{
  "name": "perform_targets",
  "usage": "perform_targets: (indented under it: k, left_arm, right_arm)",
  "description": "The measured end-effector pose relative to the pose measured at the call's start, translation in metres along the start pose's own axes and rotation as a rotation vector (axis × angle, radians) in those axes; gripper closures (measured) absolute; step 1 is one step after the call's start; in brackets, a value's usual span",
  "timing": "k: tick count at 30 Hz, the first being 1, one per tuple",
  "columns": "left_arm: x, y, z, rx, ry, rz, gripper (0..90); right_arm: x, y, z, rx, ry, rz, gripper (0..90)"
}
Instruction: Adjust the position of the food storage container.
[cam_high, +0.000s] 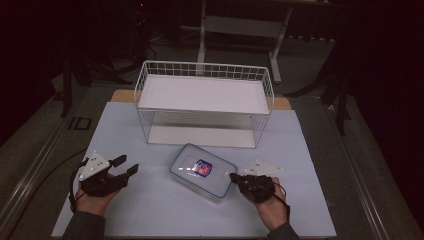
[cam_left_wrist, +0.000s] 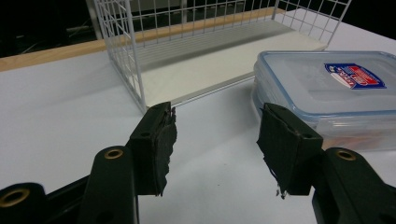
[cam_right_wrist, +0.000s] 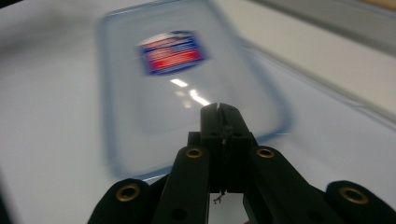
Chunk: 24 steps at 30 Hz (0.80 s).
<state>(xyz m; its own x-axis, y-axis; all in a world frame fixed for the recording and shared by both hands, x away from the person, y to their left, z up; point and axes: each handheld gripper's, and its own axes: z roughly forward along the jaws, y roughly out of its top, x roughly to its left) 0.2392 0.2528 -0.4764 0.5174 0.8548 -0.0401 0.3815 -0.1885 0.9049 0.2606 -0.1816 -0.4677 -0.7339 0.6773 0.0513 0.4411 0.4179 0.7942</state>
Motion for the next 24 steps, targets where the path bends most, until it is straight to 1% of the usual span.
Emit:
perform_targets:
  k: [5, 8, 10, 11, 13, 14, 15, 16, 18, 19, 20, 21, 22, 23, 24]
  left_arm:
    - [0.001, 0.000, -0.001, -0.003, 0.000, -0.005, 44.8]
    - [0.001, 0.000, -0.001, -0.004, 0.000, -0.003, 44.8]
    - [0.000, 0.000, -0.001, -0.005, 0.000, 0.001, 44.8]
    - [0.000, 0.000, -0.001, -0.005, 0.000, 0.001, 44.8]
    - [0.001, 0.000, -0.002, -0.006, 0.002, 0.002, 44.8]
    - [0.001, 0.000, -0.002, -0.006, 0.002, 0.002, 44.8]
    - [0.001, 0.000, -0.002, -0.009, 0.003, -0.002, 44.8]
    - [0.001, 0.000, -0.002, -0.009, 0.003, -0.002, 44.7]
    - [0.002, 0.000, -0.002, -0.010, 0.003, -0.003, 44.7]
    - [0.002, 0.000, -0.002, -0.010, 0.003, -0.003, 44.7]
    - [0.002, 0.000, -0.003, -0.010, 0.004, -0.001, 44.7]
    - [0.001, 0.000, -0.003, -0.011, 0.003, -0.001, 44.7]
    - [0.001, 0.000, -0.003, -0.012, 0.003, -0.001, 44.7]
    - [0.001, 0.000, -0.003, -0.012, 0.002, -0.001, 44.7]
    - [0.001, 0.000, -0.002, -0.011, 0.003, -0.001, 44.7]
  right_arm:
    - [0.028, -0.002, -0.001, 0.002, 0.100, -0.056, 89.6]
    - [0.043, -0.004, 0.006, 0.022, 0.145, -0.095, 89.6]
    - [0.051, -0.005, 0.013, 0.050, 0.148, -0.135, 89.6]
    - [0.051, -0.005, 0.013, 0.050, 0.148, -0.135, 89.6]
    - [0.054, -0.006, 0.022, 0.076, 0.171, -0.165, 89.8]
    - [0.054, -0.006, 0.022, 0.076, 0.171, -0.165, 89.8]
    - [0.054, -0.006, 0.022, 0.091, 0.155, -0.183, 89.8]
    - [0.054, -0.006, 0.022, 0.091, 0.155, -0.183, 89.8]
    - [0.049, -0.007, 0.020, 0.101, 0.130, -0.192, 89.8]
    - [0.043, -0.009, 0.017, 0.104, 0.117, -0.186, 89.7]
    - [0.043, -0.009, 0.017, 0.104, 0.117, -0.186, 89.7]
    - [0.040, -0.010, 0.016, 0.105, 0.111, -0.184, 89.7]
    - [0.033, -0.011, 0.013, 0.105, 0.096, -0.164, 89.7]
    - [0.029, -0.011, 0.012, 0.102, 0.089, -0.159, 89.7]
    - [0.024, -0.012, 0.010, 0.102, 0.078, -0.144, 89.7]
